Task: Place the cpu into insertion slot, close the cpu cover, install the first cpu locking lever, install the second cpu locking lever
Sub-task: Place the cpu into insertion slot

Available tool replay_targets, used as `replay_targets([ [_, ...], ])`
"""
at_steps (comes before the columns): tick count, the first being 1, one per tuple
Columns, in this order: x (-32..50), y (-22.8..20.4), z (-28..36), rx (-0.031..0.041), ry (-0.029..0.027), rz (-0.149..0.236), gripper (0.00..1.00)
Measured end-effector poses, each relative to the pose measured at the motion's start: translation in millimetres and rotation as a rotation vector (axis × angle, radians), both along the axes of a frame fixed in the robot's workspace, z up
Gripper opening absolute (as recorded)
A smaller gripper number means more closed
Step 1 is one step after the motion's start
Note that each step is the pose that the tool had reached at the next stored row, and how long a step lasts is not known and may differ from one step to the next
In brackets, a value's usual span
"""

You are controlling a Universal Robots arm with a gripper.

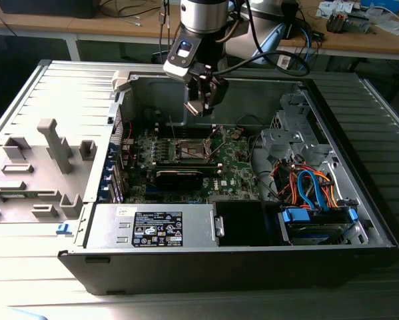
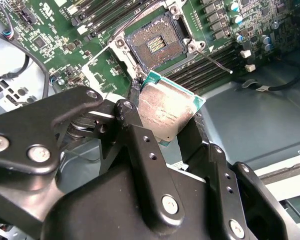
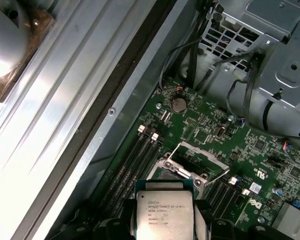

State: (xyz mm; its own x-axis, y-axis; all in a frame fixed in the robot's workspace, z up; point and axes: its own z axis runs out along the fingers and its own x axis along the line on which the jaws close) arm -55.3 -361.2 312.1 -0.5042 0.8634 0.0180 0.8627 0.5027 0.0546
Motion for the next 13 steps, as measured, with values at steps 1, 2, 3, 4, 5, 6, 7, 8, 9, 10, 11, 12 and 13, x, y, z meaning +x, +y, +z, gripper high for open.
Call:
replay_targets([
  [1, 0.0, 0.0, 0.0, 0.0, 0.0, -0.003, 0.55],
  [2, 0.0, 0.0, -0.1, -0.0001, 0.0, -0.008, 0.55],
  [3, 0.0, 0.0, -0.2, 0.0, 0.0, -0.013, 0.55],
  [4, 0.0, 0.0, -0.3, 0.0, 0.0001, -0.016, 0.55],
  [5, 0.0, 0.0, -0.3, -0.0001, 0.0001, -0.019, 0.55],
  [6, 0.0, 0.0, -0.5, 0.0, 0.0, -0.023, 0.55],
  [7, 0.0, 0.0, -0.5, 0.0, 0.0, -0.026, 0.55],
  [8, 0.0, 0.0, -0.6, 0.0, 0.0001, -0.029, 0.55],
  [9, 0.0, 0.0, -0.7, -0.0001, 0.0, -0.032, 0.55],
  [10, 0.0, 0.0, -0.7, -0.0001, 0.0001, -0.035, 0.55],
  [11, 0.0, 0.0, -0.8, 0.0, 0.0001, -0.038, 0.55],
  [12, 0.0, 0.0, -0.9, 0.0, 0.0, -0.041, 0.55],
  [13, 0.0, 0.0, -0.9, -0.0001, 0.0001, -0.044, 0.55],
])
